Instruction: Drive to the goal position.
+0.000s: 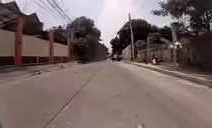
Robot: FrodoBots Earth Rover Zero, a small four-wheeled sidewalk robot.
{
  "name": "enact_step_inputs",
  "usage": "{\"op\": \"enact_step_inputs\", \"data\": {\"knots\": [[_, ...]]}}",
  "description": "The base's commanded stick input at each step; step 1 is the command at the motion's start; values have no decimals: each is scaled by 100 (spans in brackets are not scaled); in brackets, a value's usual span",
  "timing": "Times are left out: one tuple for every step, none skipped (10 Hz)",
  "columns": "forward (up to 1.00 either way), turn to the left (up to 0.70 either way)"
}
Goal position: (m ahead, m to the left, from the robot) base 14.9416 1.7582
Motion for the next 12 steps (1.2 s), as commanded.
{"op": "enact_step_inputs", "data": {"knots": [[100, 3], [100, 3], [100, 3], [100, 3], [100, 3], [100, 3], [100, 3], [100, 3], [100, 3], [100, 3], [100, 3], [100, 3]]}}
